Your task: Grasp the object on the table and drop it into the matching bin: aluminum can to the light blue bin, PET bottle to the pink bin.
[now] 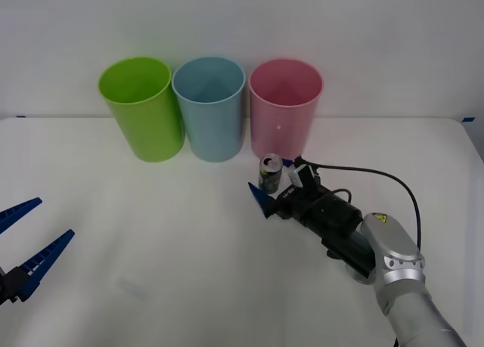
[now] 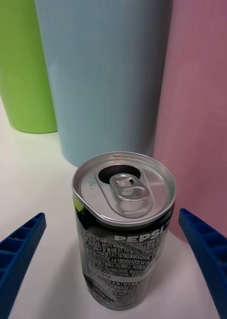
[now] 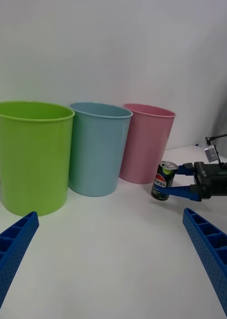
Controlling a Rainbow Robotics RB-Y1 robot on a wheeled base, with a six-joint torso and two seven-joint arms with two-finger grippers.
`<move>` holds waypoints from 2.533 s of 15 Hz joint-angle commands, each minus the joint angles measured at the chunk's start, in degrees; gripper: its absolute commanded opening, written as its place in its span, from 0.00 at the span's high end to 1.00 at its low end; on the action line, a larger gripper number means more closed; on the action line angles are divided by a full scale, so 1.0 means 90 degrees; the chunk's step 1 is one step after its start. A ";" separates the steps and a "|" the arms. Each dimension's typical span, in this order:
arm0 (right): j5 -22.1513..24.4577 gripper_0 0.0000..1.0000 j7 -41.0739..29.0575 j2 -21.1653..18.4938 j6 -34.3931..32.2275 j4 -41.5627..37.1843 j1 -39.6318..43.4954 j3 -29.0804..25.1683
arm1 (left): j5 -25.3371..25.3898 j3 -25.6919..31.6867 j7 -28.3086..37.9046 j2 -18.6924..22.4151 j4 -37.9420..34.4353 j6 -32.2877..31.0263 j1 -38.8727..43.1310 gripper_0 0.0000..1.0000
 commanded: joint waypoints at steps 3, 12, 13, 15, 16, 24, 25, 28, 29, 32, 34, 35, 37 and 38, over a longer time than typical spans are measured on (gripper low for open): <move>-0.0010 1.00 0.0035 0.0005 0.0074 -0.0007 0.0000 0.0000 | 0.0000 0.0000 0.0000 0.0000 0.0000 0.0000 0.0000 0.00; -0.0215 1.00 -0.0013 -0.0054 -0.0219 -0.0056 0.0039 0.0019 | 0.0000 0.0000 0.0000 0.0000 0.0000 0.0000 0.0000 0.00; -0.0273 1.00 -0.0053 -0.0093 -0.0317 -0.0144 0.0069 0.0039 | 0.0000 0.0000 0.0000 0.0000 0.0000 0.0000 0.0000 0.00; -0.0420 1.00 -0.0160 -0.0220 -0.0326 -0.0681 0.0293 0.0244 | 0.0000 0.0000 0.0000 0.0000 0.0000 0.0000 0.0000 0.00; -0.0547 1.00 -0.0336 -0.0337 -0.0278 -0.1023 0.0450 0.0420 | 0.0000 0.0000 0.0000 0.0000 0.0000 0.0000 0.0000 0.00; -0.1260 1.00 -0.2396 -0.1558 -0.0121 -0.3630 0.1387 0.1377 | 0.0000 0.0000 0.0000 0.0000 0.0000 0.0000 0.0000 0.00; -0.1269 1.00 -0.2679 -0.1675 -0.0121 -0.3982 0.1514 0.1387 | 0.0000 0.0000 0.0000 0.0000 0.0000 0.0000 0.0000 0.00; -0.1357 1.00 -0.3265 -0.1958 -0.0121 -0.4714 0.1817 0.1377 | 0.0000 0.0000 0.0000 0.0000 0.0000 0.0000 0.0000 0.00; -0.1377 1.00 -0.3422 -0.2065 -0.0121 -0.4978 0.1934 0.1348 | 0.0000 0.0000 0.0000 0.0000 0.0000 0.0000 0.0000 0.00; -0.1387 1.00 -0.3510 -0.2251 -0.0121 -0.5369 0.1973 0.1240 | 0.0000 0.0000 0.0000 0.0000 0.0000 0.0000 0.0000 0.00; -0.1377 1.00 -0.3588 -0.2329 -0.0092 -0.5417 0.1748 0.1221 | 0.0000 0.0000 0.0000 0.0000 0.0000 0.0000 0.0000 0.00; -0.1377 1.00 -0.3637 -0.2388 -0.0043 -0.5417 0.1514 0.1221 | 0.0000 0.0000 0.0000 0.0000 0.0000 0.0000 0.0000 0.00; -0.1377 1.00 -0.3900 -0.2495 0.0035 -0.5378 0.1084 0.1260 | 0.0000 0.0000 0.0000 0.0000 0.0000 0.0000 0.0000 0.00; -0.1357 1.00 -0.4174 -0.2554 0.0035 -0.5251 0.0801 0.1348 | 0.0000 0.0000 0.0000 0.0000 0.0000 0.0000 0.0000 0.00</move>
